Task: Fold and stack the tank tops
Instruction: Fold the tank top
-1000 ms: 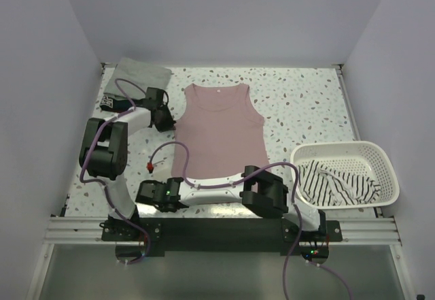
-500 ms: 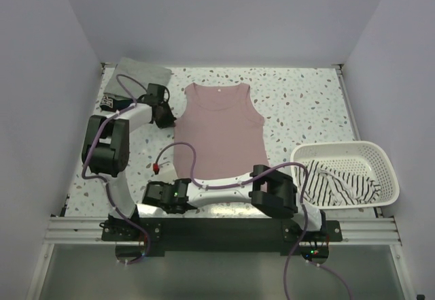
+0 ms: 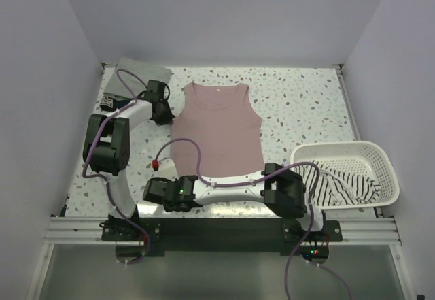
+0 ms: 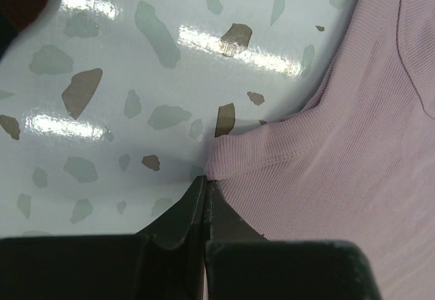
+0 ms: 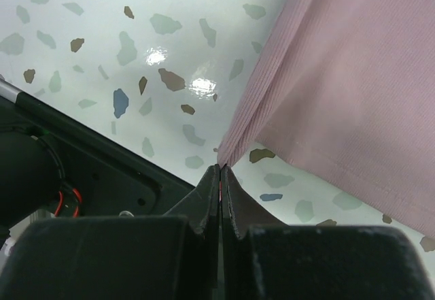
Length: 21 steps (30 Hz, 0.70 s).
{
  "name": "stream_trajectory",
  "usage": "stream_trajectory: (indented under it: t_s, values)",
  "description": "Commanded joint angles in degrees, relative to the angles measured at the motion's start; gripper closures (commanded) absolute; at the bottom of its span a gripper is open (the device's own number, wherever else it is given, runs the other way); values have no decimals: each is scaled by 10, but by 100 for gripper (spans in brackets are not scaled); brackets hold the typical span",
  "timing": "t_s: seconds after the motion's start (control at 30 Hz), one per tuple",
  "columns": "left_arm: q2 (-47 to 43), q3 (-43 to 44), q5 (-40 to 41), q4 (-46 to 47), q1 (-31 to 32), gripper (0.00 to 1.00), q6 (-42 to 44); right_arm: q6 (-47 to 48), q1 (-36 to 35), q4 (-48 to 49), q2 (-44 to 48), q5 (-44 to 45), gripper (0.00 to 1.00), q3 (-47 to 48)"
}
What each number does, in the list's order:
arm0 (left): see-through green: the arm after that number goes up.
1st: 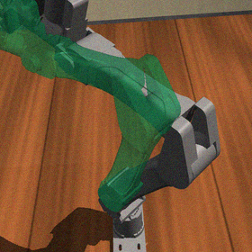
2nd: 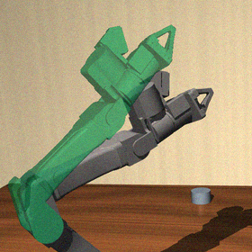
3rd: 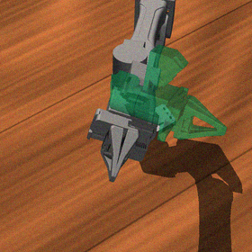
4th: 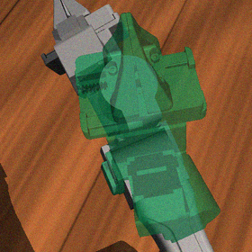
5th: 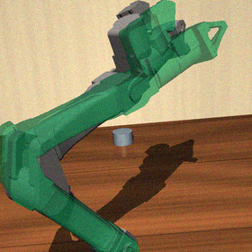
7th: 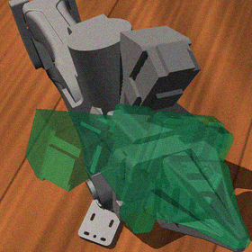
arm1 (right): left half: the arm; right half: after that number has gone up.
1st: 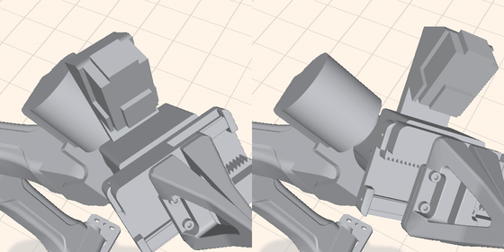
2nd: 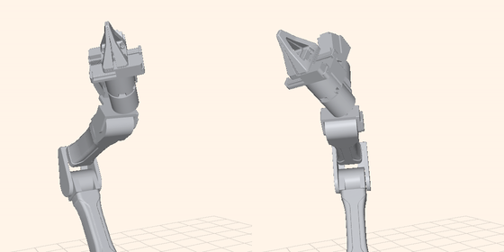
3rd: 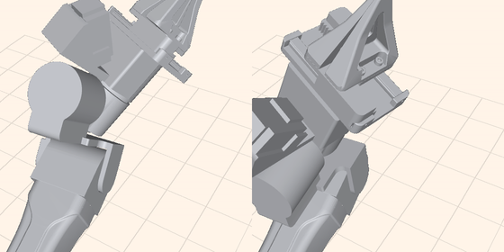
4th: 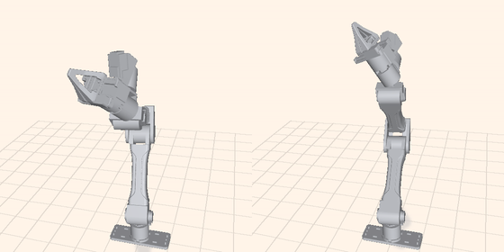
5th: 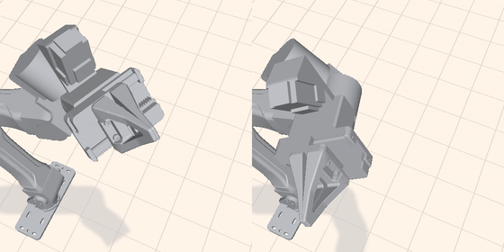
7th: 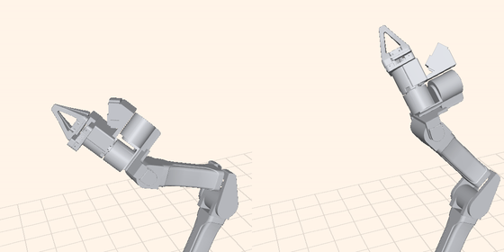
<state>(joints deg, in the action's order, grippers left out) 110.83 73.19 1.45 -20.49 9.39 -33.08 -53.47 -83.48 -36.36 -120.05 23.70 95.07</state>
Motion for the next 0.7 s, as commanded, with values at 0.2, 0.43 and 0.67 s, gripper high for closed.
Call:
stream_trajectory:
  t_s: [0.2,0.43,0.67]
  values:
    - [-25,46,-2,27,11,100,16,-10,26,48,129,-22,100,-88]
    - [-11,76,-7,26,37,100,8,-42,33,68,197,-18,100,-179]
    - [12,107,-2,23,68,100,-1,-75,35,81,256,-10,100,-283]
